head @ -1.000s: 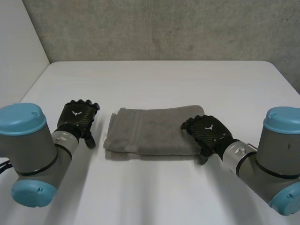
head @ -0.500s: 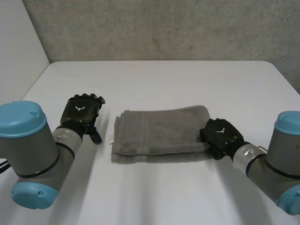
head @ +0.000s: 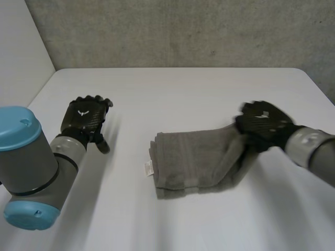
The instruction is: Fold the towel.
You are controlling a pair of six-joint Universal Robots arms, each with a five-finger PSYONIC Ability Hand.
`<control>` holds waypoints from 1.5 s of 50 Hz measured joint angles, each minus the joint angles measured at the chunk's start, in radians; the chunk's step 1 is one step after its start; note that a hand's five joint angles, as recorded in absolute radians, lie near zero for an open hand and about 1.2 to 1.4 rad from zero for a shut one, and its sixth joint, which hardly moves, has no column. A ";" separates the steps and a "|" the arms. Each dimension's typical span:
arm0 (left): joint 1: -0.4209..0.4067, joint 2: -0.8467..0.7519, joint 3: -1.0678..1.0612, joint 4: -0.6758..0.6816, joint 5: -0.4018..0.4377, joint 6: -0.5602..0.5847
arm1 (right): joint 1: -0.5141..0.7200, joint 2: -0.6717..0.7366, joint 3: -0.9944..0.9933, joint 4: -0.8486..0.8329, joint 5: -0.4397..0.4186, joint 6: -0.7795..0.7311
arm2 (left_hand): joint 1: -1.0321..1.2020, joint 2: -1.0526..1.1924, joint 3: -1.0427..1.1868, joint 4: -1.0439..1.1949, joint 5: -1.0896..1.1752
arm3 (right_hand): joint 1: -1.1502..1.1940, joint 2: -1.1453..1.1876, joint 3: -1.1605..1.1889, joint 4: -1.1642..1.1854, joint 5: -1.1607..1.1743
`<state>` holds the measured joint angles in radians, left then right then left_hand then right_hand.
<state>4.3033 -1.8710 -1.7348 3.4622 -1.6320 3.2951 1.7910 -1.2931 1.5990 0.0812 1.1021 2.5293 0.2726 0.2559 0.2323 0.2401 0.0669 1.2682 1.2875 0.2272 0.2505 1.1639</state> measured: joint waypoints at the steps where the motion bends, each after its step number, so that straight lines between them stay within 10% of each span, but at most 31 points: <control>1: -0.002 0.004 0.005 0.000 0.000 -0.005 | 0.053 0.014 -0.027 0.001 0.010 0.006 | 0.000 0.000 0.000 0.000 0.000 | 0.000 0.005 0.000 0.000 0.000; 18: -0.040 0.023 0.088 -0.001 0.000 -0.124 | 0.563 0.346 -0.254 -0.026 0.212 0.025 | 0.000 -0.001 0.000 0.000 0.000 | -0.147 -0.151 0.000 0.000 -0.163; 29: -0.064 -0.033 0.147 0.000 -0.002 -0.131 | 0.477 0.224 -0.180 -0.055 0.220 0.200 | 0.000 -0.001 0.000 0.000 0.000 | -0.999 -0.977 0.000 0.000 -1.087; 50: -0.274 -0.234 0.354 -0.069 -0.005 -0.243 | 0.107 0.058 -0.019 -0.041 0.132 0.473 | 0.000 -0.001 0.000 0.000 0.000 | -1.033 -1.041 0.000 0.000 -1.102; 75: -0.283 -0.254 0.135 -0.070 -0.013 -0.261 | 0.205 0.291 -0.132 -0.064 0.128 0.544 | 0.000 -0.001 0.000 0.000 0.000 | -1.034 -1.041 0.000 0.000 -1.102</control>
<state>4.0202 -2.1247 -1.6001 3.3925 -1.6452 3.0343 1.9960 -1.0021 1.4670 0.0170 1.2299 3.0736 0.2726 0.2550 0.2323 0.2402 0.0669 0.2344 0.2470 0.2272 0.2505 0.0622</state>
